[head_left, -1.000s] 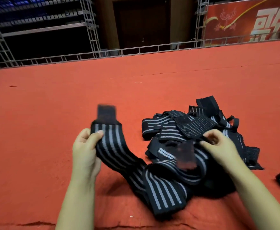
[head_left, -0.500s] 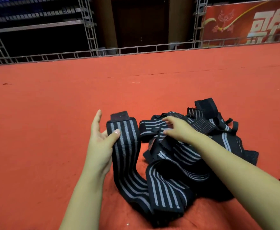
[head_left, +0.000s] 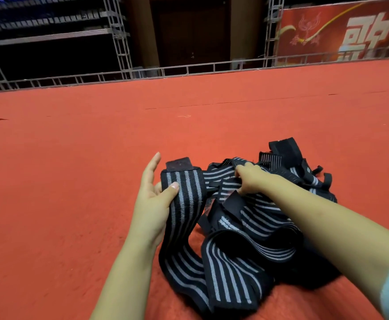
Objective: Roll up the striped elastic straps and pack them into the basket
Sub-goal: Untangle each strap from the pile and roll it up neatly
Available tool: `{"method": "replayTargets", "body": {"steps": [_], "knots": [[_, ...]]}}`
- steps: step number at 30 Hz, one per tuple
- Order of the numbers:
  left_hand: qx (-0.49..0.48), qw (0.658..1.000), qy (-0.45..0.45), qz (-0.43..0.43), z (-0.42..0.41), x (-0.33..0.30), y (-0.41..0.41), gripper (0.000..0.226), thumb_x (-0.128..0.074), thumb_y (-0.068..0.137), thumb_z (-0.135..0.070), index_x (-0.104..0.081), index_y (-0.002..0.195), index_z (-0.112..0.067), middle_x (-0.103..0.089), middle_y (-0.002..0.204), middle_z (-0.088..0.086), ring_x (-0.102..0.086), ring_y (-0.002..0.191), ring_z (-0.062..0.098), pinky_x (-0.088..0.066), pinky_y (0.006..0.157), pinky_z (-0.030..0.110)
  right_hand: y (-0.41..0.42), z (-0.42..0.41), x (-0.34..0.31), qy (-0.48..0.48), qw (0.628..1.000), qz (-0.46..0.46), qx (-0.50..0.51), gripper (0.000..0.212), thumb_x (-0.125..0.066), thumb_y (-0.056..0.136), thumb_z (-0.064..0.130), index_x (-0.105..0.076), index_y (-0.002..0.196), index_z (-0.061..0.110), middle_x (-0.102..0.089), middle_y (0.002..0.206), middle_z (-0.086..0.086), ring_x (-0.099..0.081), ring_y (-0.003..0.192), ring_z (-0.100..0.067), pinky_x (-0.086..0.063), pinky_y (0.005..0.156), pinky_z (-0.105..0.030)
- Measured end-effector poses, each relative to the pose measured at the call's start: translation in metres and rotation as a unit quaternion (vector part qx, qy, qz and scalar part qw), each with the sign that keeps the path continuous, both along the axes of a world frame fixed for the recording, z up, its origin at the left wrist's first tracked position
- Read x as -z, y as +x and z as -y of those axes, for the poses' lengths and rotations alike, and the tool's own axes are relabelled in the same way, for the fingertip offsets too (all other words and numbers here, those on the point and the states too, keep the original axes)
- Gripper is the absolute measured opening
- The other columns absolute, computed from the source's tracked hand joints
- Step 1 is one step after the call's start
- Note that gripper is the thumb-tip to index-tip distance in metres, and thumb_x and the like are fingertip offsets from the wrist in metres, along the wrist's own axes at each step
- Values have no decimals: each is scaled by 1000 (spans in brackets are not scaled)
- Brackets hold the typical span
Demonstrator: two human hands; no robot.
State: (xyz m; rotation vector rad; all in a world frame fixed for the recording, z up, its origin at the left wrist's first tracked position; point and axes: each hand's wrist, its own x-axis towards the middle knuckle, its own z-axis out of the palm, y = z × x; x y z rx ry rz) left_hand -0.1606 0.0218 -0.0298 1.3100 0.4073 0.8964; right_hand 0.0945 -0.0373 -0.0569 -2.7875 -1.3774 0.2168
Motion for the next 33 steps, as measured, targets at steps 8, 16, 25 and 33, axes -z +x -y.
{"method": "replayTargets", "body": {"steps": [8,16,25,33], "knots": [[2,1000,7,1,4,-5,-5,65,-46,95,11,-50,129,-45,-68,78,10,-67,67,18,-56,59,27,9,18,0,44,996,-77,-11,40,-73,83,25,-61,118,12,-65,120,-7,-59,108,-25,-45,87,-30],[-57,998,15,-6,2,-10,12,56,-45,93,13,-65,109,-36,-68,115,4,-67,89,12,-53,67,20,7,20,-82,413,906,-94,9,9,-69,87,21,-64,92,15,-65,88,-3,-62,82,-22,-48,64,-26],[-110,980,142,-88,6,-42,34,58,-66,85,-42,-50,138,-24,-49,135,-13,-46,122,3,-33,97,21,-56,6,-204,653,674,-340,-60,13,-65,90,9,-59,78,9,-57,79,-4,-60,71,-9,-50,57,-14],[-24,990,132,-53,33,-48,80,31,-73,85,-39,-67,109,-20,-71,109,-9,-66,100,6,-49,83,16,-75,-6,-209,643,590,-486,-56,25,-65,89,3,-53,67,8,-55,72,-1,-60,61,-3,-53,60,-13]]}}
